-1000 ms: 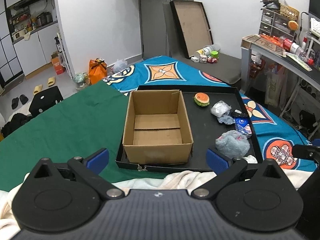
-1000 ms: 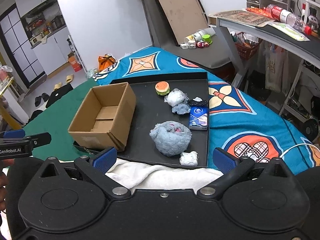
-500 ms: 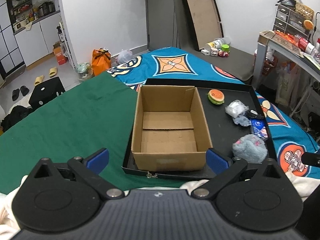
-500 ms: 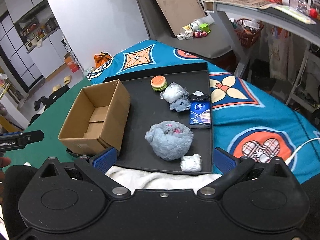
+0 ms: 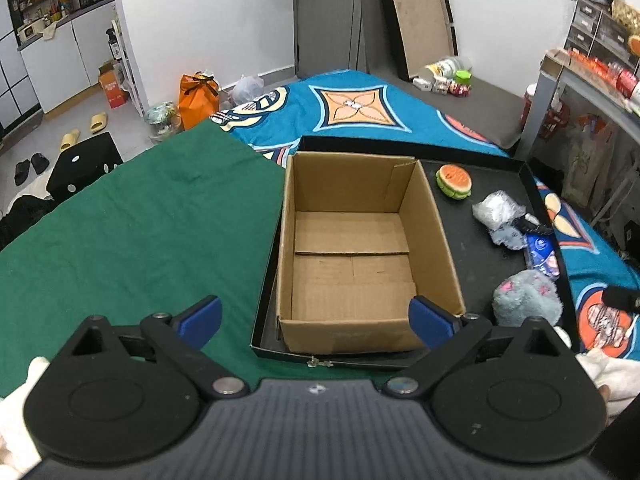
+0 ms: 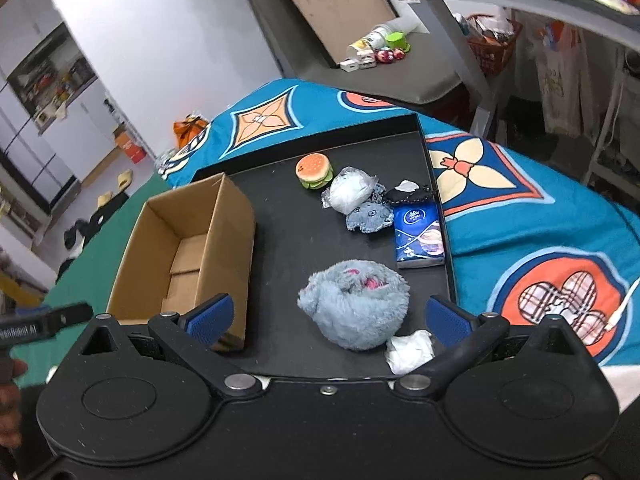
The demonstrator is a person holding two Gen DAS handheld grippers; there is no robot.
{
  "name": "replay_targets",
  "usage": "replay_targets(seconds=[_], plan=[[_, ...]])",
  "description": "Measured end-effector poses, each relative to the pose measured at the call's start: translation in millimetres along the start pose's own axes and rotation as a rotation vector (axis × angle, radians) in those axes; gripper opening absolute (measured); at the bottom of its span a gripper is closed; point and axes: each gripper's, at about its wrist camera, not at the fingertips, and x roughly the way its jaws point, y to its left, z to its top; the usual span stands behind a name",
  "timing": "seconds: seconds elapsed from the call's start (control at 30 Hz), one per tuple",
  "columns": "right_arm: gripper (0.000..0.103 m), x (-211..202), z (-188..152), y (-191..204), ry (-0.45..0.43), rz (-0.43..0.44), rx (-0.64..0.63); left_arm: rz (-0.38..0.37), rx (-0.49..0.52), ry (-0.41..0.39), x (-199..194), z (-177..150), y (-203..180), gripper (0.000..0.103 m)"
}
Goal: Organize soft objects
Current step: 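Lower the right gripper onto the grey fluffy plush ball and close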
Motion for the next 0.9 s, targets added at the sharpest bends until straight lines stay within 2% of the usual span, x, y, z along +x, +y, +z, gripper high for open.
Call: replay_targets(seconds=[0.43,0.67,0.8,0.9], plan=[[0.103,42,4,0,0.053,-0.018,0.037,0.026,0.002,0.071,36,6,13,0.098],[0.103,76,-1,1,0.1,-0.011,0.044,0.04,-0.007,0.105,60,9,19,0.089],[0.103,93,-7,-1,0.124,-0.014,0.046,0.033,-0.027,0.142,75,10,21,0.075],[0.103,104,-12,-1,0.139,-0.023,0.047,0.031,-0.035,0.16,83,10,22,0.07]])
